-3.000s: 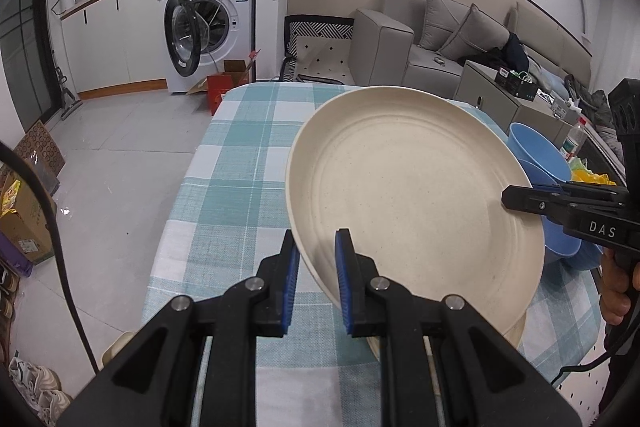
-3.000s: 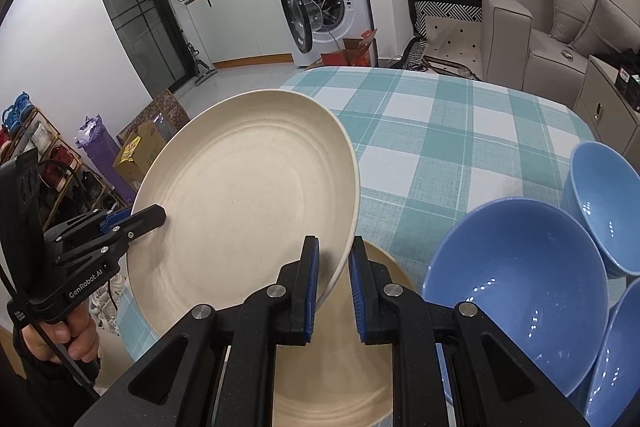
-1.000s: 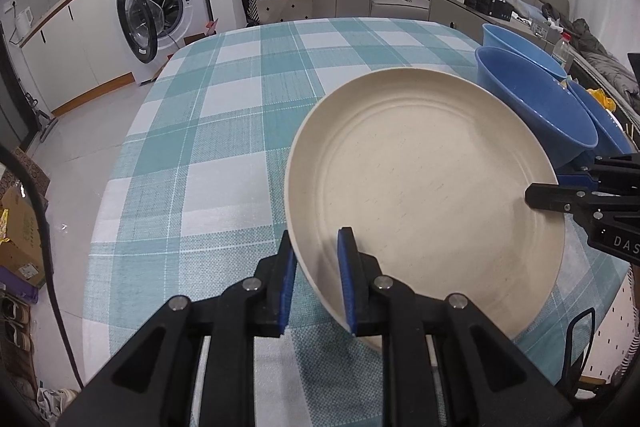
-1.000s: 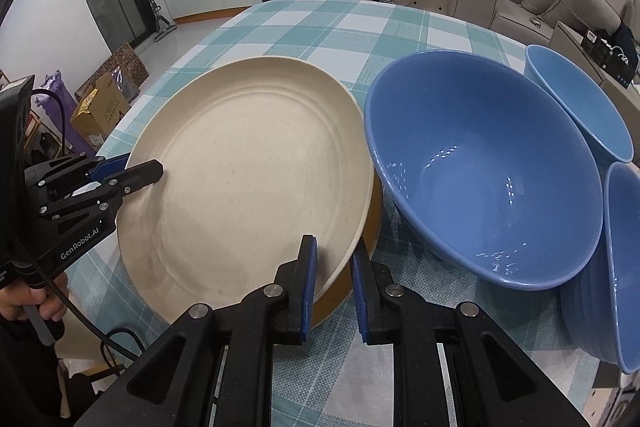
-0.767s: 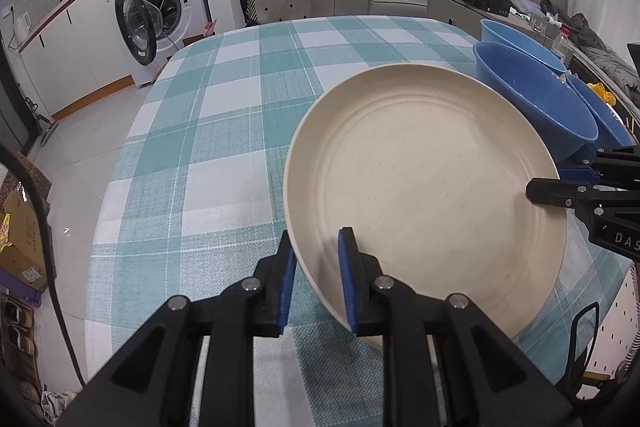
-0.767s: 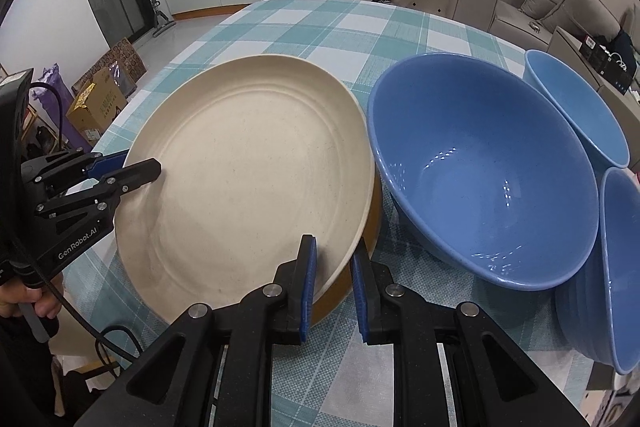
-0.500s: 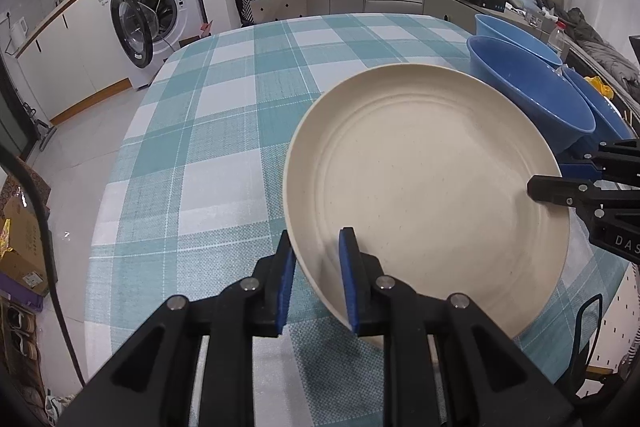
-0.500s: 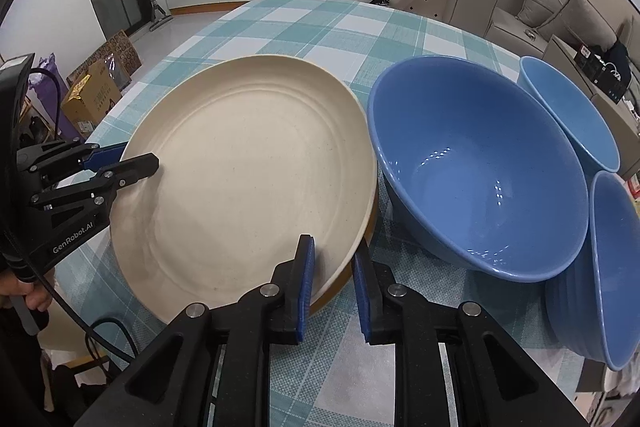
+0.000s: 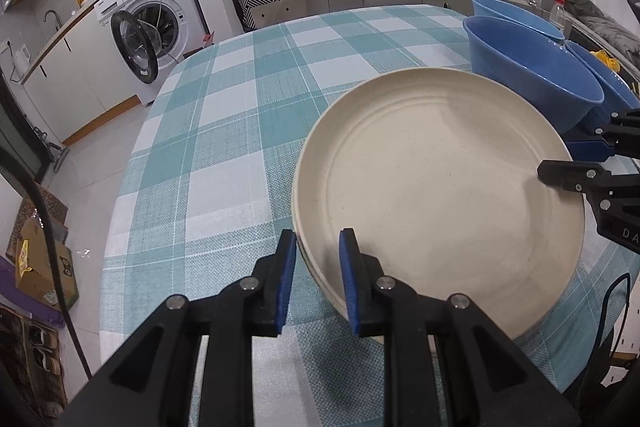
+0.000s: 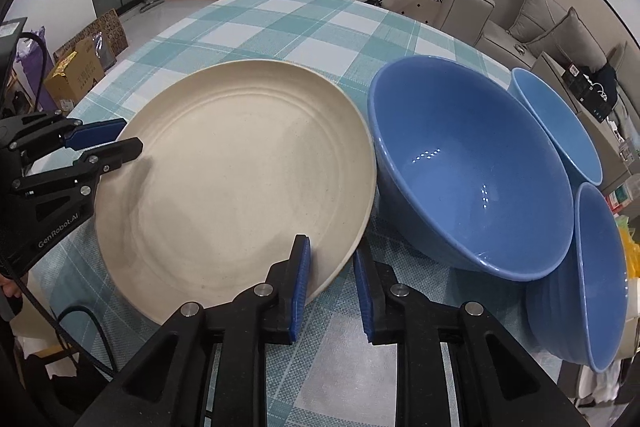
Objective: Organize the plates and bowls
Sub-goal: 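Lower the cream plate flat onto the stacked cream plates, then open both grippers to release the cream plate on the stack, then raise both open grippers and move them toward the blue bowls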
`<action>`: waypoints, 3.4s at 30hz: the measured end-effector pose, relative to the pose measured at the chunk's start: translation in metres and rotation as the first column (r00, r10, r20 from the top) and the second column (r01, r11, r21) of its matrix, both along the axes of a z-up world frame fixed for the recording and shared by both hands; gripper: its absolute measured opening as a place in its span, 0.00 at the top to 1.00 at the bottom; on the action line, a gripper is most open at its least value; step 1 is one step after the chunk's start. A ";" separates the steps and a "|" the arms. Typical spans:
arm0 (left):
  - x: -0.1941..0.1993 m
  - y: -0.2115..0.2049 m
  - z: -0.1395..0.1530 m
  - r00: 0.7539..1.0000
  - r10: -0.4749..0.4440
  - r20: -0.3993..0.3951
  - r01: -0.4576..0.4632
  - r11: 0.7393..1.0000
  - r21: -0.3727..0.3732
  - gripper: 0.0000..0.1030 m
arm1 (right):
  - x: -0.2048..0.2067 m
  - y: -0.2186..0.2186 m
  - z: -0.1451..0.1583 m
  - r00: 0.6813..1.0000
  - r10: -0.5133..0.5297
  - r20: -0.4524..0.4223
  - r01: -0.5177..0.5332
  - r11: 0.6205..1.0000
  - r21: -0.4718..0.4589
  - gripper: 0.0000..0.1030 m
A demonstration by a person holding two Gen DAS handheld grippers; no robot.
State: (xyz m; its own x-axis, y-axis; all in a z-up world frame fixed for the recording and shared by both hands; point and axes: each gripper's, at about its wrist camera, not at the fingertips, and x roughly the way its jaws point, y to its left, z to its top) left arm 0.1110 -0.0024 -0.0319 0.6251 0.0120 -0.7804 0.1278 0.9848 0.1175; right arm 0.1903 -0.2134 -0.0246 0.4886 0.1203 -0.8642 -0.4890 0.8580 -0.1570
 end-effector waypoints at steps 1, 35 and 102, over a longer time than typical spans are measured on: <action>0.000 -0.001 -0.001 1.000 0.000 -0.001 0.000 1.000 -0.003 0.80 | 0.000 0.000 -0.001 1.000 0.000 0.000 0.000 1.000 -0.004 0.79; 0.000 0.008 0.000 1.000 0.002 -0.018 -0.002 1.000 -0.024 0.75 | 0.003 0.000 -0.011 0.996 0.038 -0.075 -0.033 0.997 0.069 0.55; 0.091 -0.102 0.162 0.960 -0.183 0.212 0.221 0.959 -0.175 0.00 | 0.020 -0.242 0.181 0.933 -0.293 0.208 0.153 0.847 0.510 0.01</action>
